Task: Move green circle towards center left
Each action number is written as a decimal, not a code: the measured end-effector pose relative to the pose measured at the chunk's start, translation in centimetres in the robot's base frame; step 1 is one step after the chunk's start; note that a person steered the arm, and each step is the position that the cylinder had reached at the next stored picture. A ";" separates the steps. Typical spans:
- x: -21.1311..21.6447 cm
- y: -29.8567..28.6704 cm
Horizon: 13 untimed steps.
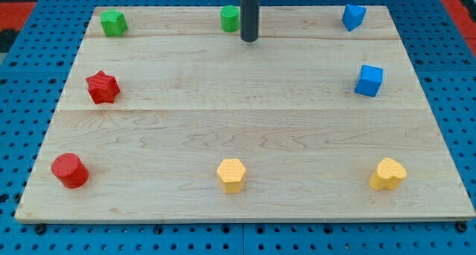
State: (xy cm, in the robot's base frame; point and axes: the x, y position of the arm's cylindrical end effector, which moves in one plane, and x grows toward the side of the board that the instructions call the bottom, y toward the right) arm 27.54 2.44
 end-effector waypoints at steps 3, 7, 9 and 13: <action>-6.0 2.6; -8.2 -1.7; -7.3 -5.3; 0.0 -5.5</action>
State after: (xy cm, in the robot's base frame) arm 27.58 -3.11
